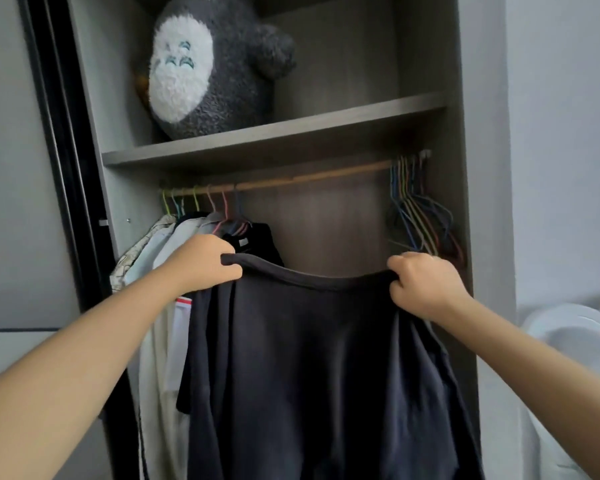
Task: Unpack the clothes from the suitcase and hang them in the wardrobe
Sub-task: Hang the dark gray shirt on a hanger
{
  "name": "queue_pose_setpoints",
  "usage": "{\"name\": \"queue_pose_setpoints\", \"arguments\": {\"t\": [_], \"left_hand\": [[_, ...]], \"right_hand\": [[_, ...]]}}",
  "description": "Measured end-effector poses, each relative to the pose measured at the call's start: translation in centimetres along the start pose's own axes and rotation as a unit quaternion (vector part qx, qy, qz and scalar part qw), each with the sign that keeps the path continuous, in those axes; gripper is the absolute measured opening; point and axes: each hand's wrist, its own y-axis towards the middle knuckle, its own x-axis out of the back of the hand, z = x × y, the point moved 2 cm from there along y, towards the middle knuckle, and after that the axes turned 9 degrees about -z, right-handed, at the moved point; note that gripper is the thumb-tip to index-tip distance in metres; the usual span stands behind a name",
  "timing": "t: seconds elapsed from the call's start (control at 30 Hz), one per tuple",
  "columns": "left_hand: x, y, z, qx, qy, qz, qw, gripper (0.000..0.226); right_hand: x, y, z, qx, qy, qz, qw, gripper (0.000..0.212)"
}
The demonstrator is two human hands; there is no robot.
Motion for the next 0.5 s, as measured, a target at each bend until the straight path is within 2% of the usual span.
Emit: {"name": "queue_pose_setpoints", "arguments": {"t": [0.07,0.13,0.17,0.27,0.33,0.4,0.5], "left_hand": [[-0.5,2.1,1.5,-0.005,0.040,-0.057,0.998,0.038],[-0.5,4.5,3.0,0.019,0.024,-0.140,0.990,0.039],[-0.7,5.9,3.6,0.013,0.024,-0.149,0.988,0.040],[-2.4,8.3,3.8,-0.020,0.094,-0.062,0.994,0.032],[-3.6,9.2,4.7,-0.049,0.090,-0.076,0.992,0.028],[-5.0,10.0,5.6,-0.081,0.046,-0.090,0.992,0.034],[-7.6,11.3,6.0,-0.134,-0.005,-0.053,0.990,0.041]], "right_hand": [[-0.7,1.9,0.1,-0.038,0.029,-0.055,0.997,0.011],[-1.5,4.3,0.2,-0.081,0.089,-0.136,0.983,0.009],[-2.2,5.9,0.4,-0.089,0.106,-0.124,0.983,0.007],[-3.3,9.2,0.6,-0.063,0.134,0.082,0.986,0.013],[-4.2,10.5,-0.3,-0.069,0.156,0.186,0.968,0.016],[-5.5,11.2,-1.6,-0.074,0.116,0.201,0.970,0.010],[-7.8,12.3,-3.5,-0.122,-0.043,0.120,0.984,0.030]]}}
